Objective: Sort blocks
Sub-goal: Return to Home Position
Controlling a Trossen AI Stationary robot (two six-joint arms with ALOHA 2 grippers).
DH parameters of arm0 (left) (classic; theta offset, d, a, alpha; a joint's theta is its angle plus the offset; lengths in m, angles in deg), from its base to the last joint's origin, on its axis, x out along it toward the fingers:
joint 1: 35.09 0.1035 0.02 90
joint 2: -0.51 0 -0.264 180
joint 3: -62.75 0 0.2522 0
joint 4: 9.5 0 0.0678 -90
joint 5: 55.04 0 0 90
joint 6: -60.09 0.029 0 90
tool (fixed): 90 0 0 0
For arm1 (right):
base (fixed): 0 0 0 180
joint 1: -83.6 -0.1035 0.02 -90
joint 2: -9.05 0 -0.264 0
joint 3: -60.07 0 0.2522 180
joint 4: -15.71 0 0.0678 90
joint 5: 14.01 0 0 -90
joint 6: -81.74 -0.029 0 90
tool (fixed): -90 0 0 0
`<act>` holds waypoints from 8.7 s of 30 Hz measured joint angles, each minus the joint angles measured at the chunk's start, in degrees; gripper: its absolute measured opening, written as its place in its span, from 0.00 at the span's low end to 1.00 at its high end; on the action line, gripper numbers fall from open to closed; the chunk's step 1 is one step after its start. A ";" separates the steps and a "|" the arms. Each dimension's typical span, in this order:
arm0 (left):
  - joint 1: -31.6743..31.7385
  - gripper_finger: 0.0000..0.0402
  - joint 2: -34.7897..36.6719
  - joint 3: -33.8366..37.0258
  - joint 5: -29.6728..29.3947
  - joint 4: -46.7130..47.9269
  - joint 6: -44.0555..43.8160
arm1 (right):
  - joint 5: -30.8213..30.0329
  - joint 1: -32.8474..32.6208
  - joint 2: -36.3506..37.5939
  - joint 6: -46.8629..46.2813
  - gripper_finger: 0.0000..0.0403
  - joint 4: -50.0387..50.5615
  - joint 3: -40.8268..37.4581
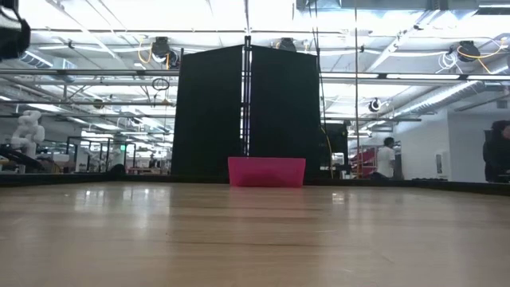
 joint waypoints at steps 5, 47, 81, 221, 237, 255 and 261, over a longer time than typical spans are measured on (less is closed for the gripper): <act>0.03 0.66 5.46 3.14 -9.77 4.49 -5.61 | 18.14 3.36 8.91 8.82 0.72 -8.82 -12.29; 0.13 0.66 41.24 68.69 -18.50 -39.30 -18.74 | 18.59 7.29 79.05 -4.89 0.72 -93.71 -127.54; 21.78 0.66 41.30 76.30 -24.34 -39.94 -22.17 | 5.17 33.84 78.42 2.46 0.72 -92.19 -132.83; 63.02 0.66 41.02 74.51 8.60 -22.50 -25.81 | 49.96 50.86 73.76 -16.96 0.72 -81.38 -132.85; 63.01 0.66 41.02 74.49 8.60 -22.50 -25.81 | 49.94 50.85 73.76 -16.96 0.72 -81.38 -132.85; 63.02 0.66 41.04 74.49 8.60 -22.50 -25.80 | 49.94 50.85 73.76 -16.96 0.72 -81.39 -132.85; 63.04 0.66 41.04 74.49 8.60 -22.50 -25.79 | 49.94 50.85 73.75 -16.95 0.72 -81.38 -132.85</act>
